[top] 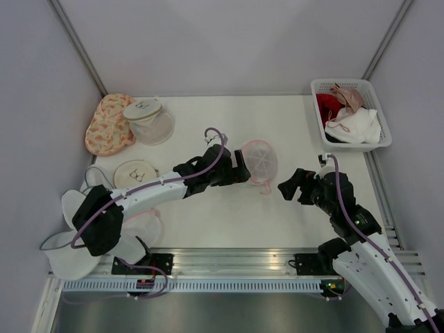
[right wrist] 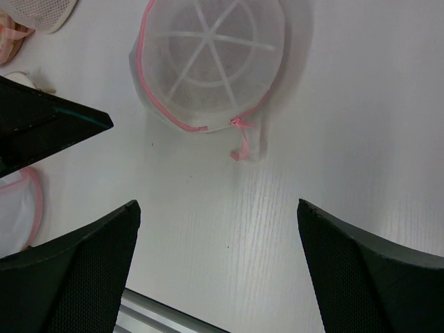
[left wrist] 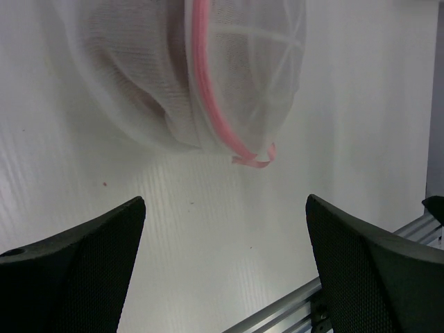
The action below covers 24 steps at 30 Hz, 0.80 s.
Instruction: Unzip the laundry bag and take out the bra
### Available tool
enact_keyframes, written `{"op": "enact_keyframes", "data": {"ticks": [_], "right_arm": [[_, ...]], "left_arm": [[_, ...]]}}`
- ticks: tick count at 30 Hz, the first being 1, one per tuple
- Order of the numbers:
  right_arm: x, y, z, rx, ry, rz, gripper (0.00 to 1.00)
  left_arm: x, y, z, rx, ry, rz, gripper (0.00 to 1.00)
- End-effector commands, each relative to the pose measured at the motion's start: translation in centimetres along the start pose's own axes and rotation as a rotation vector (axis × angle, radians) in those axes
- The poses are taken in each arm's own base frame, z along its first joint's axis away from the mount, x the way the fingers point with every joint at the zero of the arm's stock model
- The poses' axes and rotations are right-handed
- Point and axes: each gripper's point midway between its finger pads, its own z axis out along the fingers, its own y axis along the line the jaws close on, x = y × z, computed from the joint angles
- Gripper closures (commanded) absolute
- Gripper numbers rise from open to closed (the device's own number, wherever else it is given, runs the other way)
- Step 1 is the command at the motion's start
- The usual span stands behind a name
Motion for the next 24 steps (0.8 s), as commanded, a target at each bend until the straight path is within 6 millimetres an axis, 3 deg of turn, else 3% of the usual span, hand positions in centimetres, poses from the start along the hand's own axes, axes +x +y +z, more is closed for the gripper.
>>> {"op": "enact_keyframes", "data": {"ticks": [1, 12, 19, 24], "right_arm": [[-0.2, 0.6, 0.0, -0.032, -0.015, 0.015, 0.02], [-0.8, 1.2, -0.7, -0.06, -0.036, 0.007, 0.02], [-0.4, 1.3, -1.3, -0.073, -0.033, 0.001, 0.02], [-0.5, 1.2, -1.8, -0.07, -0.044, -0.005, 0.02]], "left_arm": [[-2.1, -3.1, 0.9, 0.022, -0.096, -0.101, 0.0], [0.2, -0.9, 5.8, -0.107, -0.077, -0.215, 0.0], [-1.0, -3.4, 7.6, 0.004, -0.154, -0.301, 0.01], [-0.1, -4.4, 8.1, 0.037, -0.126, -0.336, 0.03]]}}
